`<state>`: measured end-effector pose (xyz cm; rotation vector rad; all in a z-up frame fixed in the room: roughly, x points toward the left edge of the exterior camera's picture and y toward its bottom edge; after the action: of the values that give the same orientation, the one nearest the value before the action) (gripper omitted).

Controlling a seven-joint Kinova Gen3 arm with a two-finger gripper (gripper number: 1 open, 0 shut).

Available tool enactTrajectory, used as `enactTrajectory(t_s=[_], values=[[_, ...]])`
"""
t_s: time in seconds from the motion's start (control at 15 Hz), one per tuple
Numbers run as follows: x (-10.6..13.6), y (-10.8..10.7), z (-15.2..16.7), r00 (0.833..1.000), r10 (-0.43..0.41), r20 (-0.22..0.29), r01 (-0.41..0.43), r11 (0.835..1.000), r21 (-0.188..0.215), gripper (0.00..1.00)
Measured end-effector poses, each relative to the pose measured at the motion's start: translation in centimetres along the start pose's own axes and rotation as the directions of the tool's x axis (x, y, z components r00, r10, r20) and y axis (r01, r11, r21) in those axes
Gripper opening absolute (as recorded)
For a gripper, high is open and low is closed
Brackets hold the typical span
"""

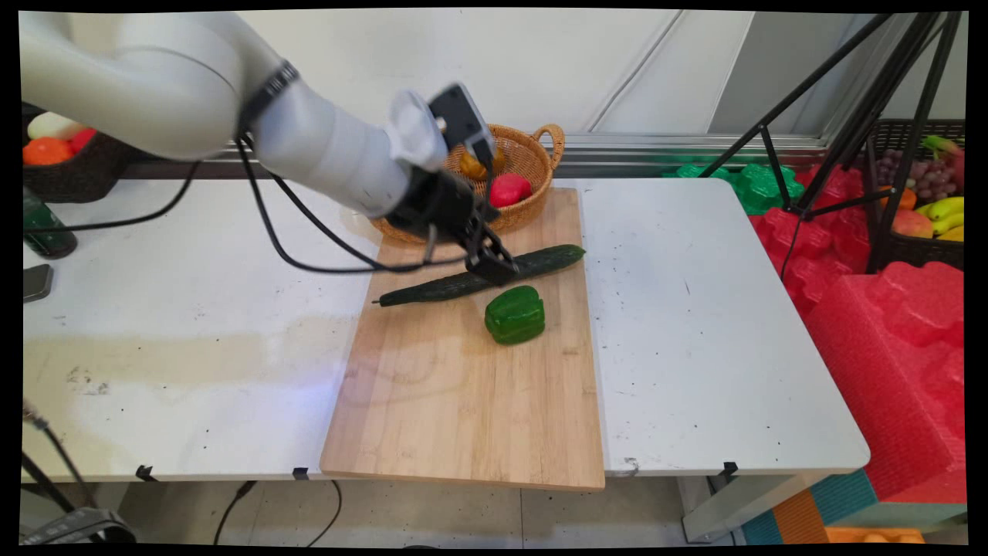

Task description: Pick up the potato from the vegetable basket

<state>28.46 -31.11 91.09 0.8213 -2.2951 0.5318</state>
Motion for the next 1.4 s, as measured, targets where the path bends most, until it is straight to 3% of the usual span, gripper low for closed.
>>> enactTrajectory(t_s=[0.4, 0.73, 1.13, 1.4], values=[[0.8, -5.6, -2.8, 0.996, -0.068, -0.065, 0.074, 0.992, 0.103, 1.0], [1.5, -10.2, -2.4, 0.988, -0.131, -0.079, 0.144, 0.97, 0.196, 1.0], [1.9, -16.1, 0.6, 0.977, -0.209, -0.05, 0.215, 0.926, 0.311, 1.0], [2.0, -19.3, 3.9, 0.972, -0.236, -0.001, 0.221, 0.912, 0.346, 1.0]])
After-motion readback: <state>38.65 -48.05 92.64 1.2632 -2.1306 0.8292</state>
